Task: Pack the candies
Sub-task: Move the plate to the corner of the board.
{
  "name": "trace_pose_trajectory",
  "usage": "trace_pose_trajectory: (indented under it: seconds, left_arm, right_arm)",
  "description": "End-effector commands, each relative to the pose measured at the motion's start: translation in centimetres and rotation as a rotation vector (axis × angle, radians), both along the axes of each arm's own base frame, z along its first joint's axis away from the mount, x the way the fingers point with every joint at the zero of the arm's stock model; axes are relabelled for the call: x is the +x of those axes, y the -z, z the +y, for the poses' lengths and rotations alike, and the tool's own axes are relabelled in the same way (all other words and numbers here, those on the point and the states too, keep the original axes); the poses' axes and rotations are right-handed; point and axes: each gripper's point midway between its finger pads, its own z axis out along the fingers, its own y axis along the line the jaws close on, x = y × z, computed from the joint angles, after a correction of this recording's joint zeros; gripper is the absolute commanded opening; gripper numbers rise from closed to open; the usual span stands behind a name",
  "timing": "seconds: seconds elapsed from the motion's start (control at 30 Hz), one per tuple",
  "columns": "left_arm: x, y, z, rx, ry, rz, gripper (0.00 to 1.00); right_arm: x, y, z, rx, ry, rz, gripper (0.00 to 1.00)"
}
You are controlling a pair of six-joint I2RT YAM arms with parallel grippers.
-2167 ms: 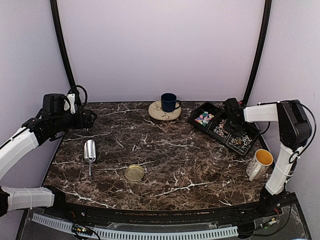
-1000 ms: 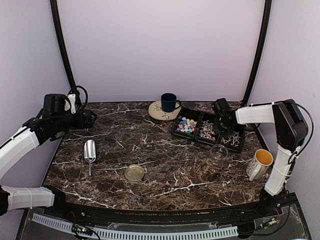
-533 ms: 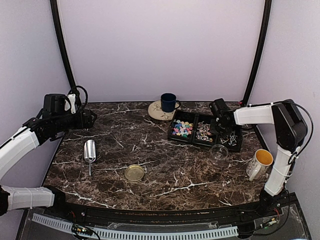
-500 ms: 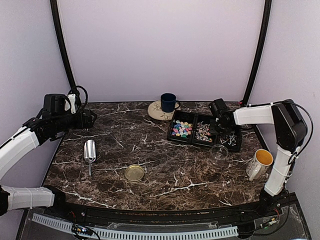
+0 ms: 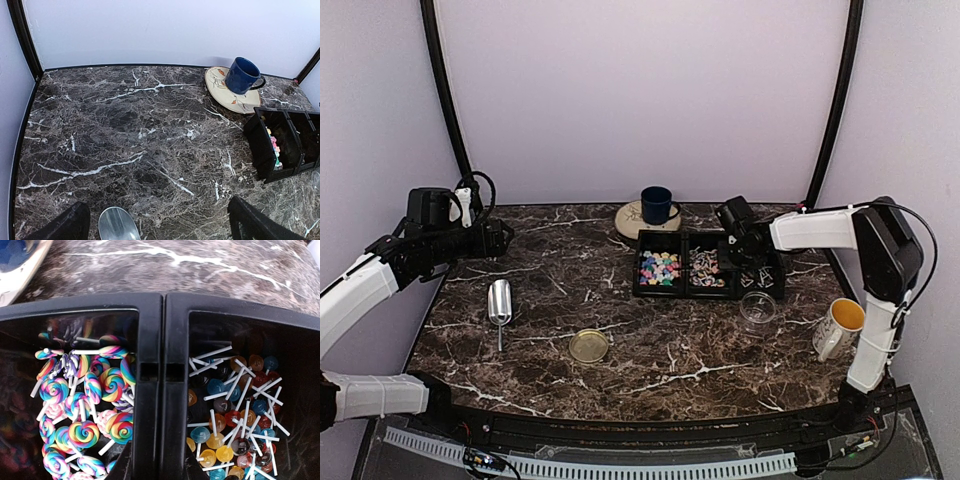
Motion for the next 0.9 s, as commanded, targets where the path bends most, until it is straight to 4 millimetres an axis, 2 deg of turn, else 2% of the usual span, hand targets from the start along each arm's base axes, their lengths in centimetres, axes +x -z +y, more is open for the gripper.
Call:
trace_pose_trajectory:
  seconds: [0.0,0.37,0.6,0.87]
  left_arm:
    - [0.0,0.0,0.4,-0.005,-0.021,-0.001,0.99]
    - [-0.1,0.1,0.4,-0.004,-0.019,0.0,0.99]
    - [-0.1,0.1,0.4,-0.005,-0.018,0.001,0.99]
    - [-0.1,0.2,0.3,-0.008,-0.014,0.006,0.99]
  right_arm:
    - [-0.2,0.0,2.0,-0.075,-0.062,0.016,0.09]
    - [0.2,0.1,9.7,-0.03,-0.101,0.017,0.12]
    - [-0.1,-0.9,15.8,0.092,-0.17,0.003,0.23]
    - [-0.7,-2.1,22.0,0.201,-0.287,-0.004,0.42]
